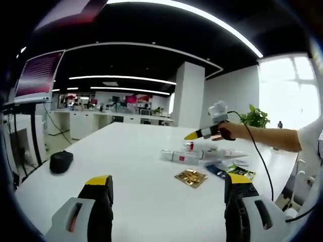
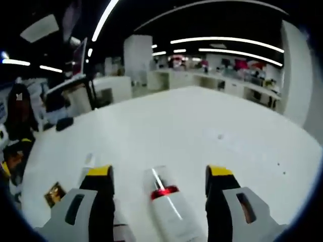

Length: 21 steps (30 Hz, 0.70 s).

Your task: Arrange the skincare products in the storage area until every visible bottle or jar stands upright without overlapping.

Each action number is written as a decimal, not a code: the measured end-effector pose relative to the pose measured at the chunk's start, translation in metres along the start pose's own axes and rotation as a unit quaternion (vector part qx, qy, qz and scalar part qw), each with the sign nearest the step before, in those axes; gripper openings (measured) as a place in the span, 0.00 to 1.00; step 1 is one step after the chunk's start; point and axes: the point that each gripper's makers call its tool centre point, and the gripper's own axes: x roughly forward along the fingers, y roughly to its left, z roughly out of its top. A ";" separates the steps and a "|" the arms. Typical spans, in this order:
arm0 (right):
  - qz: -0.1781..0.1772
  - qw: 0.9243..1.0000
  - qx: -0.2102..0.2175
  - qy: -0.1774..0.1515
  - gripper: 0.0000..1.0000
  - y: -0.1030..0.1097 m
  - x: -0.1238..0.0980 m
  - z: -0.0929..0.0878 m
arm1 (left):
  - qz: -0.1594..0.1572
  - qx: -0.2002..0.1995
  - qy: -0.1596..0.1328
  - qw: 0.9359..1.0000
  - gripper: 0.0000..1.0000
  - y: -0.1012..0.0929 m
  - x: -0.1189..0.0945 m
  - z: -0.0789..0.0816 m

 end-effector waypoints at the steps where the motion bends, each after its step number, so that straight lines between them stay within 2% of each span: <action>1: 0.001 1.000 -0.007 0.012 0.67 0.000 0.001 -0.003 | 0.000 0.000 0.001 1.000 0.94 0.000 0.000 0.000; 4: 0.002 0.999 -0.021 0.037 0.65 -0.002 0.003 -0.008 | 0.000 0.001 0.003 1.000 0.94 0.001 0.001 -0.001; 7: 0.017 0.997 -0.037 0.072 0.63 0.001 0.007 -0.016 | -0.001 0.001 0.001 1.000 0.94 0.001 0.002 0.001; 9: 0.023 0.994 -0.018 0.106 0.63 0.005 0.009 -0.023 | -0.001 -0.001 -0.001 1.000 0.94 0.002 0.002 0.002; 12: 0.021 0.991 -0.044 0.128 0.57 0.004 0.015 -0.024 | -0.001 -0.002 -0.001 1.000 0.94 0.002 0.002 0.002; 14: 0.018 0.985 -0.075 0.156 0.56 0.003 0.016 -0.029 | -0.003 0.000 0.002 1.000 0.94 0.002 0.002 0.002; 17: 0.030 0.978 -0.090 0.184 0.55 0.009 0.019 -0.035 | -0.003 0.005 0.004 1.000 0.94 0.002 0.003 0.003; 21: 0.039 0.976 -0.090 0.194 0.54 0.014 0.024 -0.035 | -0.003 0.003 -0.001 1.000 0.94 0.002 0.003 0.006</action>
